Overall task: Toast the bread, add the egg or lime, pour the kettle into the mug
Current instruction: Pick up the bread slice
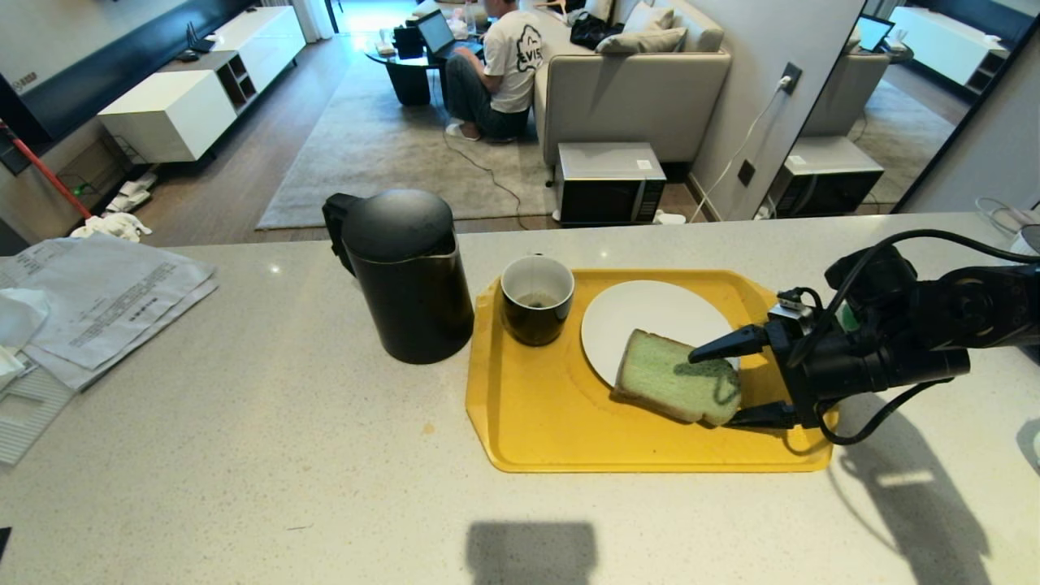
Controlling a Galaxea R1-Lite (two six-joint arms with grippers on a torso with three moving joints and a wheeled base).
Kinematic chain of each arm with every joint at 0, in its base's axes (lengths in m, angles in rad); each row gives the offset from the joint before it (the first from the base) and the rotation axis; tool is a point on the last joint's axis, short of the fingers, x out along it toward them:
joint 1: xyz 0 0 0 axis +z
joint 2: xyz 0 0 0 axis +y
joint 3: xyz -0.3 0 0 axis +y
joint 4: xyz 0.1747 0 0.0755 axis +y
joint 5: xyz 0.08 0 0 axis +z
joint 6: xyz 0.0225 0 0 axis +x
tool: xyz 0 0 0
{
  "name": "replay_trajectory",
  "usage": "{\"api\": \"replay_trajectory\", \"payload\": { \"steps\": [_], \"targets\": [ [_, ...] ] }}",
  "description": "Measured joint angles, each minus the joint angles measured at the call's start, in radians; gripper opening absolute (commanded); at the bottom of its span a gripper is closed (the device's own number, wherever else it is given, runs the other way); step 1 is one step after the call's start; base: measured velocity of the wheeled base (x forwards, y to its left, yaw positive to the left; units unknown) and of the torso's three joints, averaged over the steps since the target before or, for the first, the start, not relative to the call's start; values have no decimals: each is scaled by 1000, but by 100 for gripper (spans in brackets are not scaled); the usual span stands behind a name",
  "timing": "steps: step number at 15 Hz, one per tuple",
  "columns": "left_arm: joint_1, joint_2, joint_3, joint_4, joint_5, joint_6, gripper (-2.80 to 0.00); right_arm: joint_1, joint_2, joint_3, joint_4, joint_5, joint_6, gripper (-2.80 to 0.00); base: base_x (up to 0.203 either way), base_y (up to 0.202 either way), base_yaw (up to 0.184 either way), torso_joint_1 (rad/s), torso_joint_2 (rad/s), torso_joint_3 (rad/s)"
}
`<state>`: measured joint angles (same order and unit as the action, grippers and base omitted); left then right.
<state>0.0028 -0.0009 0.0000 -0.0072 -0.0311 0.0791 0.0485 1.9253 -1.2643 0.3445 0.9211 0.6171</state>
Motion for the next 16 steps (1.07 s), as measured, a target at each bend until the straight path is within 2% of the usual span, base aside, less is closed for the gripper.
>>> {"api": "replay_trajectory", "payload": {
  "steps": [11,16],
  "targets": [
    [0,0,0,0,0,0,-280,-17,-4,12,30,-3,-5,-280,0,0,0,0,0,0],
    [0,0,0,0,0,0,-280,-23,-87,17,62,-3,-4,-280,0,0,0,0,0,0]
  ]
}}
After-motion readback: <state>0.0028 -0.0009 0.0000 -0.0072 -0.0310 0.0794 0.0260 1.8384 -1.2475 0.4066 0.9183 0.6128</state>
